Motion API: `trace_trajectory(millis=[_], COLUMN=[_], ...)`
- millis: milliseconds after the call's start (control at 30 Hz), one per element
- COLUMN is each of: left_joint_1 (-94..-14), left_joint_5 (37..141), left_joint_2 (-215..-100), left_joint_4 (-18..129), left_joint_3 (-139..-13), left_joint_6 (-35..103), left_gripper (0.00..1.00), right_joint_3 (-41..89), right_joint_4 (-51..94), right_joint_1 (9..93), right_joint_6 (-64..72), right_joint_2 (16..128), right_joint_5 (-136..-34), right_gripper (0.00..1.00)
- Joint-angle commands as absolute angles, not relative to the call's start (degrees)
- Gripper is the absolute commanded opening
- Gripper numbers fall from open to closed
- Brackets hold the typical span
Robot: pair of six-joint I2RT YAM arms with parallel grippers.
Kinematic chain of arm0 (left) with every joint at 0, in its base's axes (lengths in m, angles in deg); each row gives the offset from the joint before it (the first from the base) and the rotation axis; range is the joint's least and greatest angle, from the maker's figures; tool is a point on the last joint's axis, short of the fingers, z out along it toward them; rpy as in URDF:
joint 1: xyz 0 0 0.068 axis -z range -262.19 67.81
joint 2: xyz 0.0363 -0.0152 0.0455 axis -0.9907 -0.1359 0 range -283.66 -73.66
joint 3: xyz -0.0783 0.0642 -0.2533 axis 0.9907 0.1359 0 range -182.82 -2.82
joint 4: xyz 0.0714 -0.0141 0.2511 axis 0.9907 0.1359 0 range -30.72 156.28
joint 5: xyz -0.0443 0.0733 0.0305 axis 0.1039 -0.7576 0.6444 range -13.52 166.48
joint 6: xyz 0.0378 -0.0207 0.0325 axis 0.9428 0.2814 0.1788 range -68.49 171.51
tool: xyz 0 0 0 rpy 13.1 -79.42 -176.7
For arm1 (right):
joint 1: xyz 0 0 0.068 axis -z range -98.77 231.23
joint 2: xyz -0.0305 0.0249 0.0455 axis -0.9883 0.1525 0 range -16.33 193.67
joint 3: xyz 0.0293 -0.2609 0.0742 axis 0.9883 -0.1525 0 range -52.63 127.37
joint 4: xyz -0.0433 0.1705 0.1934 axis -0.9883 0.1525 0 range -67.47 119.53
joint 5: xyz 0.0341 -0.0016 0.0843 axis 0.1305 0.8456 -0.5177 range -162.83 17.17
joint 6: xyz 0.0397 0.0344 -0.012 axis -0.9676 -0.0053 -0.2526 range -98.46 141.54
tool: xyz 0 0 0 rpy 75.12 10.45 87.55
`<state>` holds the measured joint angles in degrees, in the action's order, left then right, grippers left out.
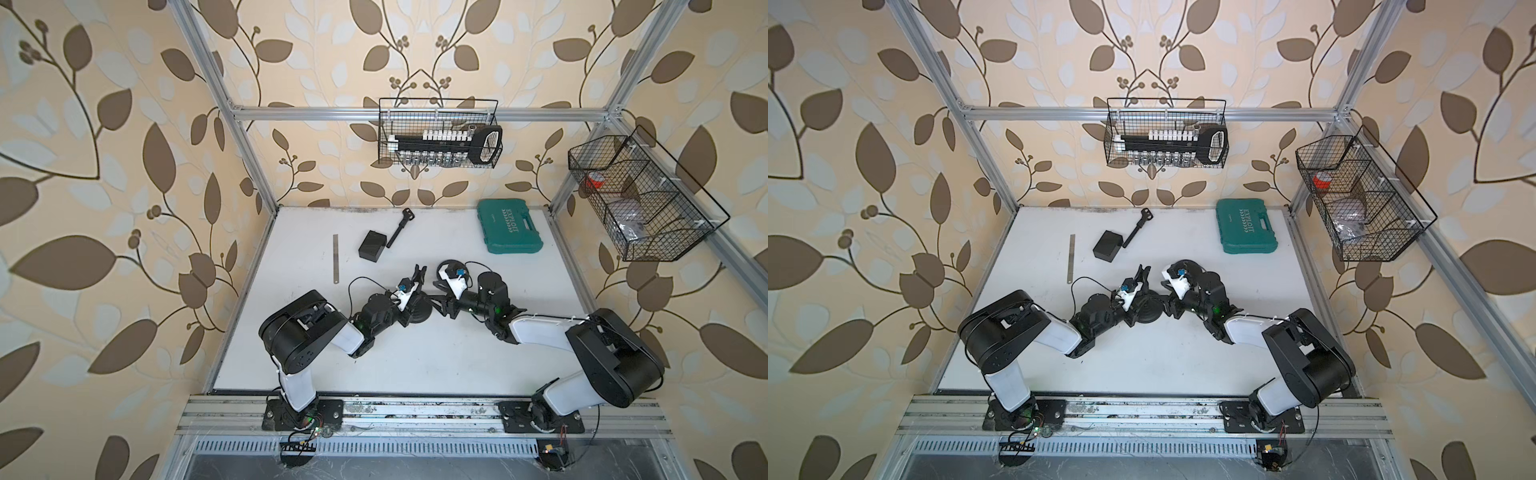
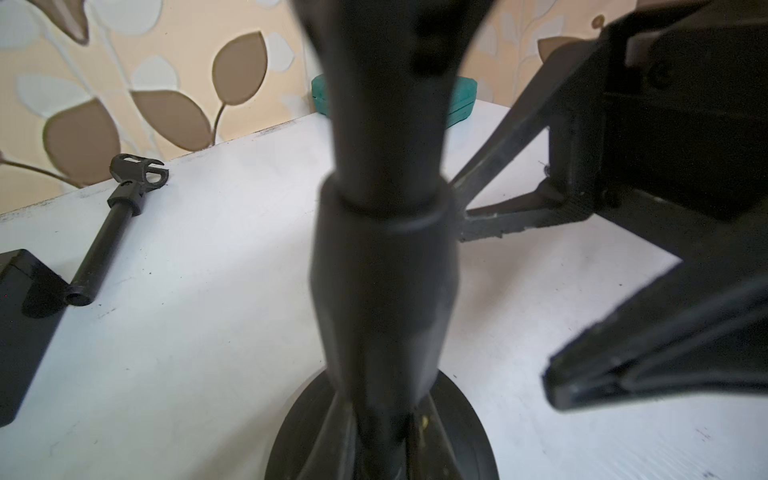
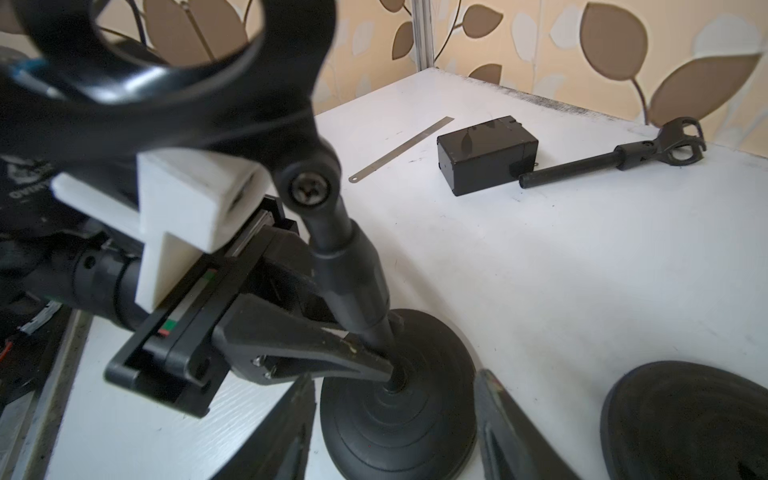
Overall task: Assemble a microphone stand
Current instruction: Screw the microphone stand pole into the microphone stand base, then pick up the microphone stand at the center of the board.
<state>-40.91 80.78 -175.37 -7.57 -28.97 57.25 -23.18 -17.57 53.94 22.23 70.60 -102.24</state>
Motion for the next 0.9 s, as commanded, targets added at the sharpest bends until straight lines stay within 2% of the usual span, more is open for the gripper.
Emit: trace_trajectory(millis=[0, 700, 800, 867], left_joint_1=[-40.5, -40.5, -40.5, -40.5], left_joint_5=[81.9, 83.2, 83.2, 83.1], left_joint_2=[-176.1, -176.3, -176.1, -176.1], left_joint_4=[-8.2, -6.0, -5.9, -5.8], left_joint_3=[-28.9, -30.3, -30.3, -30.4], left_joint_6=[57.2, 56.3, 56.2, 56.2], left_gripper=[0.09, 0.12, 0.12, 0.12], right_joint_3=[-20.2, -12.2, -11.9, -11.4], right_joint_4=[-14.6, -17.7, -19.1, -19.6], right_joint_1=[54.5, 53.2, 53.1, 52.9], right_joint_6=[25.2, 25.2, 24.5, 24.1], right_joint_2=[70.7, 79.0, 79.8, 80.3], right_joint_5=[-109.7, -111.0, -111.2, -111.4], right_gripper=[0.6, 0.43, 0.33, 0.31])
